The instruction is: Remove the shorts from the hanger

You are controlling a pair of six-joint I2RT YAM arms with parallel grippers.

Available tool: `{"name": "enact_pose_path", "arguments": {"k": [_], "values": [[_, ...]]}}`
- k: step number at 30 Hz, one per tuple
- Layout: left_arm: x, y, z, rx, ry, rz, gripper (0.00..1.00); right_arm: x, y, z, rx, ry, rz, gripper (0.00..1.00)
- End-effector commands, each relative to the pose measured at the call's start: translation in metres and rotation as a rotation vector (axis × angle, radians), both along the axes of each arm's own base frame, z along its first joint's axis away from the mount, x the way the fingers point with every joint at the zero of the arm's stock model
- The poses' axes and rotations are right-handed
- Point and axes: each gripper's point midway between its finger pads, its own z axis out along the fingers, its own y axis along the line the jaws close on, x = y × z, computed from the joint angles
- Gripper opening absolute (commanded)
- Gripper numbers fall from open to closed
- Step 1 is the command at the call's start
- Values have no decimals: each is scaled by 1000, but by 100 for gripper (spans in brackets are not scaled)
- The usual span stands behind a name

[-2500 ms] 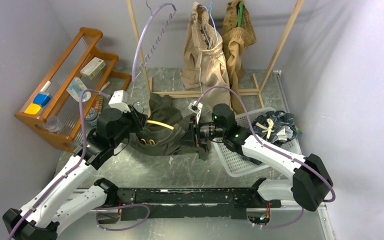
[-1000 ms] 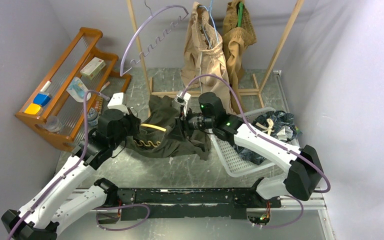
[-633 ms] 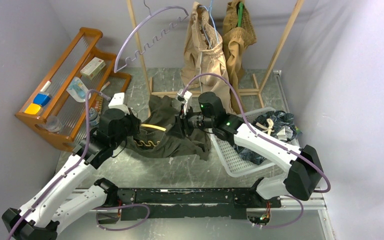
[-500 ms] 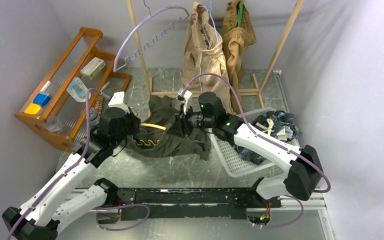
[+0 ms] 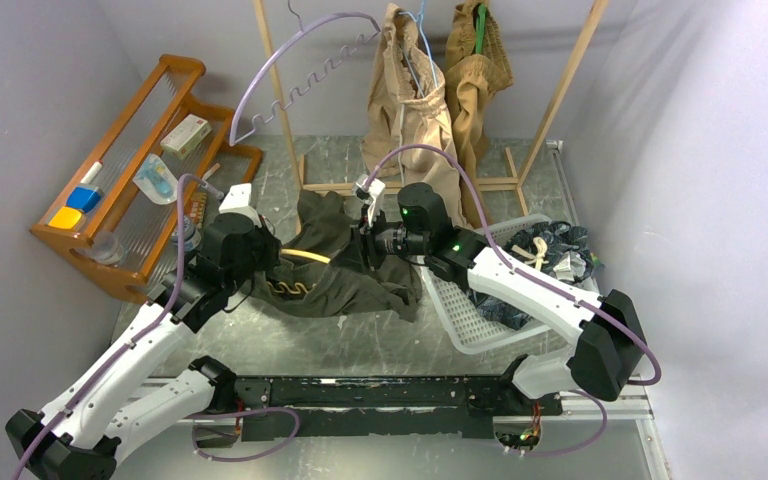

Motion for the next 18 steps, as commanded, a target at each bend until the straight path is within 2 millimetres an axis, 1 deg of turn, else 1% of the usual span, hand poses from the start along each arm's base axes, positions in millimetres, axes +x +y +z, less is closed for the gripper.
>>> {"name": "enact_pose_path", "arguments": {"k": [1,2,4,5,6,7,8,9,13,16,17,18], "values": [[6,2,28,-35,-73,32,7,0,3,3,20,-12,2,36],[6,2,28,-37,-74,35,7,-2,3,3,20,-8,11,29],[6,3,29,-39,-75,37,7,-3,4,1,15,-1,23,21],[6,3,28,-39,-72,43,7,-4,4,1,15,-1,26,14],[6,5,27,-40,-70,54,7,-4,3,1,13,1,19,11],[6,7,27,-42,-67,67,7,-4,3,3,19,-2,14,8],[6,9,28,-46,-66,81,7,-4,1,6,25,-7,12,3],[6,11,28,-44,-66,92,7,-4,0,9,31,-14,6,0],[5,24,29,-23,-69,161,7,-10,-7,9,22,-26,16,0],[4,34,27,2,-58,206,7,-20,-15,-3,-18,-7,46,0],[3,37,26,13,-53,221,7,-24,-17,-2,-15,-7,51,0],[3,40,26,20,-48,236,7,-28,-22,-13,-30,8,52,0]]}}
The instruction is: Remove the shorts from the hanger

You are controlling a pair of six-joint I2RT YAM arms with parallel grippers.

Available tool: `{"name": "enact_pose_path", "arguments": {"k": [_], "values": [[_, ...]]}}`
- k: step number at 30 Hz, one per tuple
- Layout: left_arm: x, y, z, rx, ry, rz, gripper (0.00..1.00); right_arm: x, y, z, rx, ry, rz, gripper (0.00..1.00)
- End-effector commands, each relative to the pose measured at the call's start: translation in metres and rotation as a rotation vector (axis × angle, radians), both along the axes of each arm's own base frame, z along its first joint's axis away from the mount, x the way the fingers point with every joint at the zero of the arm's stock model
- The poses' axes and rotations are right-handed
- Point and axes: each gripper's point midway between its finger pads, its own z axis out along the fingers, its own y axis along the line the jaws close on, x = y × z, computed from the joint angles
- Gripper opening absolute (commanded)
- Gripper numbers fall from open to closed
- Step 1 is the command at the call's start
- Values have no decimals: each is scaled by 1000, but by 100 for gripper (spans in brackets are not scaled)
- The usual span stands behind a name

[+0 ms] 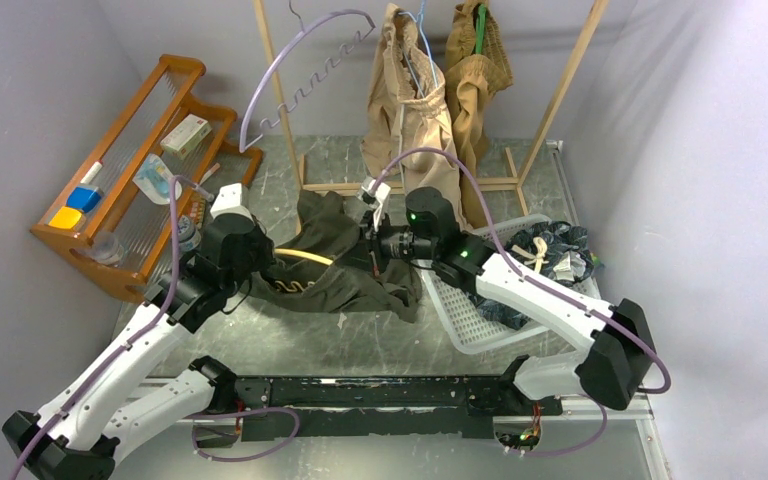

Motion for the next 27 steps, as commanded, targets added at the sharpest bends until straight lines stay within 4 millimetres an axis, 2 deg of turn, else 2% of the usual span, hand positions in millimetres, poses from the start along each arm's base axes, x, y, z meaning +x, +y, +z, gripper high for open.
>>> {"name": "enact_pose_path", "arguments": {"k": [1,4,13,16,18,20,25,27], "values": [[3,29,22,36,-51,147,7,-21,-21,-25,-60,36,22,0],[2,35,22,45,-49,179,7,-21,-29,-28,-65,27,-10,0],[-2,51,30,54,-67,266,7,-14,-48,-57,-166,33,-105,0],[-4,56,29,53,-67,293,7,0,-62,-54,-142,10,-251,0],[-4,59,30,55,-69,309,7,-5,-63,-45,-46,-22,-252,0],[-6,65,33,71,-74,334,7,-13,-60,-44,-14,-6,-211,0],[-8,68,34,59,-79,350,7,-19,-56,-74,-113,61,-151,0],[-9,68,31,58,-72,358,7,-22,-56,-79,-118,63,-134,0]]}}
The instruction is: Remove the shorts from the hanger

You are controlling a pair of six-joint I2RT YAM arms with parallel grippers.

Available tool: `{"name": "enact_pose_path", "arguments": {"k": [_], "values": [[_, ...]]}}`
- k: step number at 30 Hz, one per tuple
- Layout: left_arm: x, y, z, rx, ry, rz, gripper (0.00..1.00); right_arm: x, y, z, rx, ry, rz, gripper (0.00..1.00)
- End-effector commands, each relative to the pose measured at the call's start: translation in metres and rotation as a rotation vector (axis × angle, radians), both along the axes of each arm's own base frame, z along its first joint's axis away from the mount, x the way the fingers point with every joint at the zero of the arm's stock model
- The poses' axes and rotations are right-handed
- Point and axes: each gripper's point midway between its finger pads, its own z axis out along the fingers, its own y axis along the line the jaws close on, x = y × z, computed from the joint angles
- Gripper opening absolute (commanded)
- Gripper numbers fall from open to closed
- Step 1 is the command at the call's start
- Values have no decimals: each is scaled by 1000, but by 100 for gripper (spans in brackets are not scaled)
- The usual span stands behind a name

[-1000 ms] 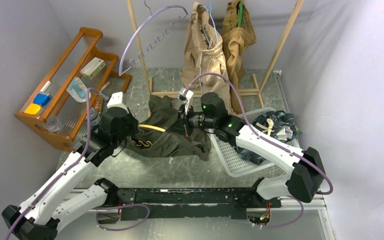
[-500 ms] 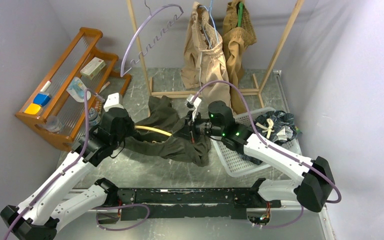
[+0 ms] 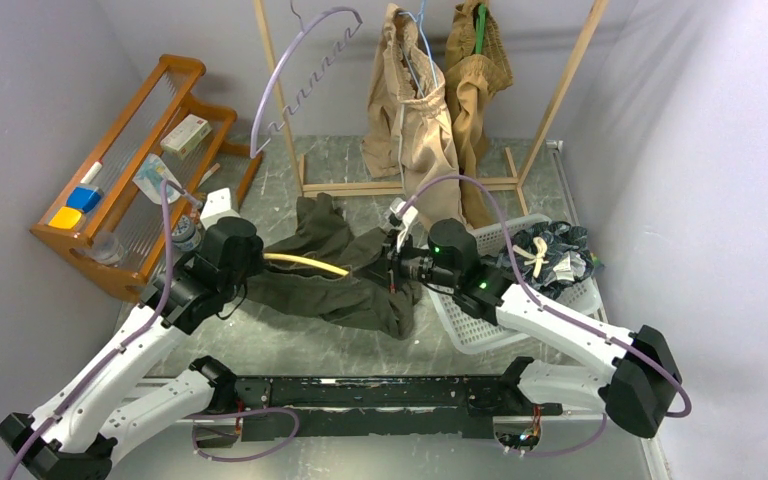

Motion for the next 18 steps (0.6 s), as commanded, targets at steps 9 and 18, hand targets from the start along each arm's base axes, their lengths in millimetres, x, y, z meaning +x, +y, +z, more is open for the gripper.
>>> {"name": "enact_pose_path", "arguments": {"k": [9,18], "values": [[-2,60,29,74,-105,291,7,-38,-21,-53,-186,120,162,0],[-1,63,21,88,-77,333,7,-46,-26,-73,-283,237,185,0]]}}
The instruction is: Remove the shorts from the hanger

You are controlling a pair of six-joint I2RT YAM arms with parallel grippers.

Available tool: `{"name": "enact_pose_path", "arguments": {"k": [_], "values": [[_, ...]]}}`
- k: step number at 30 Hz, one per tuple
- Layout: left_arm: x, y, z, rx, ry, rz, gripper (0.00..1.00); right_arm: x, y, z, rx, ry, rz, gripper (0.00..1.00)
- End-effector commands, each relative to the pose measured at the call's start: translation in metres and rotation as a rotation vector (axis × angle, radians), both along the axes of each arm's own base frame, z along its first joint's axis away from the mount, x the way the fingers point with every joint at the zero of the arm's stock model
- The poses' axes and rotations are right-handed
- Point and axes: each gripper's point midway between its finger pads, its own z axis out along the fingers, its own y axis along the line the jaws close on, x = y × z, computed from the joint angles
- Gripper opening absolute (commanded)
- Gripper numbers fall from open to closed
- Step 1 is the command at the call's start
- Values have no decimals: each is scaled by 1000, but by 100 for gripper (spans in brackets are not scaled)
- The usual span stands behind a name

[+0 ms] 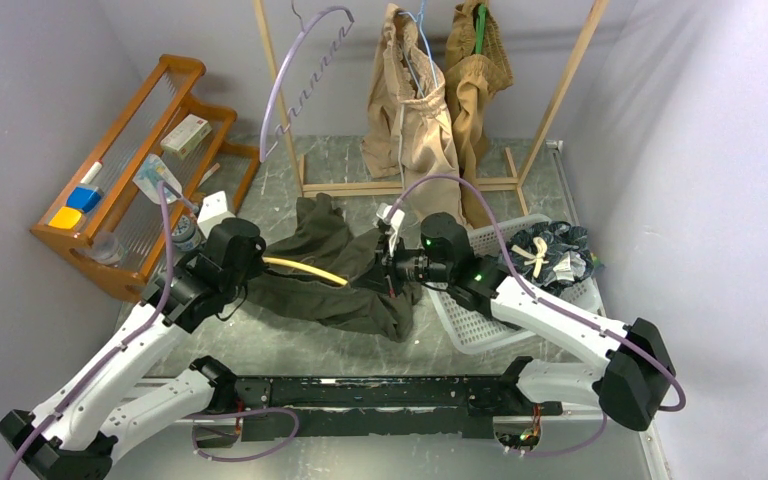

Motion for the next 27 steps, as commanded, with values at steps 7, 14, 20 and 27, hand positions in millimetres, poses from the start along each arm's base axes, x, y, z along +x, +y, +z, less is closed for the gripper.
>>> {"name": "enact_pose_path", "arguments": {"k": [7,14,20,27], "values": [[7,67,37,148,-107,285,7,-16,-46,-68,-337,215,-78,0],[11,83,40,150,-131,317,7,-32,-47,-70,-331,283,-34,0],[12,98,41,199,-114,363,7,-18,-52,-69,-347,239,-119,0],[16,99,39,213,-104,346,7,-26,-43,-82,-342,296,-52,0]]}}
